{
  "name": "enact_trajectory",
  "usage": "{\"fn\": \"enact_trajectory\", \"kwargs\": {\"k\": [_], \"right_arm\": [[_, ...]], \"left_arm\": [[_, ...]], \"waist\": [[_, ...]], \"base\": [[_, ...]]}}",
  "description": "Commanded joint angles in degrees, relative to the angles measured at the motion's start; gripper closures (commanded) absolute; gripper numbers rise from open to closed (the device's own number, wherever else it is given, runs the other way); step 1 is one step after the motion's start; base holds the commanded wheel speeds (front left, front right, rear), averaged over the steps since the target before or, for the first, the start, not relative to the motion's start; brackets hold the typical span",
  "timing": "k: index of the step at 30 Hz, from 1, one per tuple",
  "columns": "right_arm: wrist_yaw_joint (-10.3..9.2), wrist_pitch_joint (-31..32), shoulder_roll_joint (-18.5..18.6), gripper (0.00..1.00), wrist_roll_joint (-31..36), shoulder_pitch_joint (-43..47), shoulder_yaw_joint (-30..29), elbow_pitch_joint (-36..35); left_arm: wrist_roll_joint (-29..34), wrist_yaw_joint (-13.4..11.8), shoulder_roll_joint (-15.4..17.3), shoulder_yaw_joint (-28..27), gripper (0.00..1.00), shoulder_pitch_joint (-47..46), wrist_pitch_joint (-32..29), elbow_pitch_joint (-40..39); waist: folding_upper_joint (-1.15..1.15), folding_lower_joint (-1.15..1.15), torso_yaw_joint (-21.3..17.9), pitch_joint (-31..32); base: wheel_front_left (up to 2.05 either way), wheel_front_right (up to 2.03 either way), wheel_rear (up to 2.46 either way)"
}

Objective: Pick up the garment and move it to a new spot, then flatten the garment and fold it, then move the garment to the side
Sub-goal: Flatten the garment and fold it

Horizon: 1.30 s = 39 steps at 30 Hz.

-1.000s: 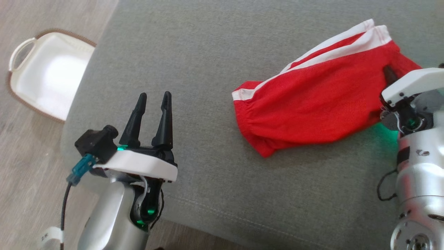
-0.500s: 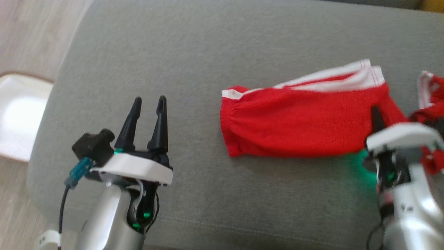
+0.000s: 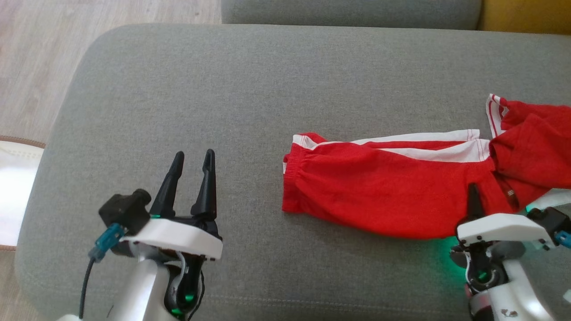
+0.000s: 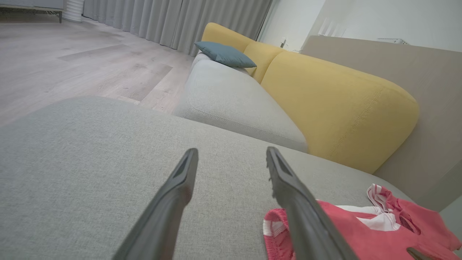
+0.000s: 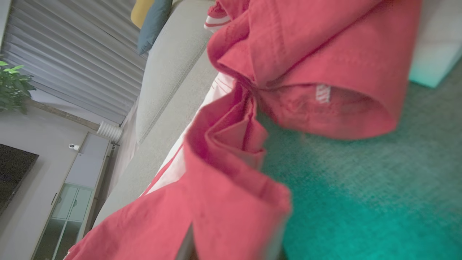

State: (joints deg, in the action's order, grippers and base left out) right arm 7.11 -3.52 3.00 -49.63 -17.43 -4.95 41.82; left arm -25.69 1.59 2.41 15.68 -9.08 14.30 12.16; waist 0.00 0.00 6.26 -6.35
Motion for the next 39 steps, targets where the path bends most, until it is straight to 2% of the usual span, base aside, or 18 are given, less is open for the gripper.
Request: {"fn": "enact_trajectory", "kwargs": {"k": [1, 12, 26, 39], "right_arm": [[0.37, -1.09, -0.12, 1.0, -0.42, -2.11, 2.03, -1.41], [0.37, -8.07, -0.12, 1.0, -3.43, -6.88, 9.71, -1.64], [0.37, -8.73, -0.13, 1.0, -11.97, -8.6, 29.67, -6.68], [0.37, -10.33, -0.13, 1.0, -17.02, -9.99, 41.64, -4.54]], "left_arm": [[0.65, 0.26, 0.47, -1.89, 0.0, -0.93, 0.7, -1.97], [1.13, 0.38, 0.47, -2.32, 0.0, -0.34, 0.7, -1.19], [0.88, 0.03, 0.47, -2.11, 0.0, 0.98, 0.7, -1.14], [0.79, -0.12, 0.47, -1.68, 0.0, 1.37, 0.7, -0.84]], "waist": [[0.0, 0.0, 0.02, 0.0], [0.0, 0.0, 0.88, 2.16], [0.0, 0.0, 4.81, 4.42], [0.0, 0.0, 9.15, 4.23]], "base": [[0.0, 0.0, 0.0], [0.0, 0.0, 0.0], [0.0, 0.0, 0.0], [0.0, 0.0, 0.0]]}}
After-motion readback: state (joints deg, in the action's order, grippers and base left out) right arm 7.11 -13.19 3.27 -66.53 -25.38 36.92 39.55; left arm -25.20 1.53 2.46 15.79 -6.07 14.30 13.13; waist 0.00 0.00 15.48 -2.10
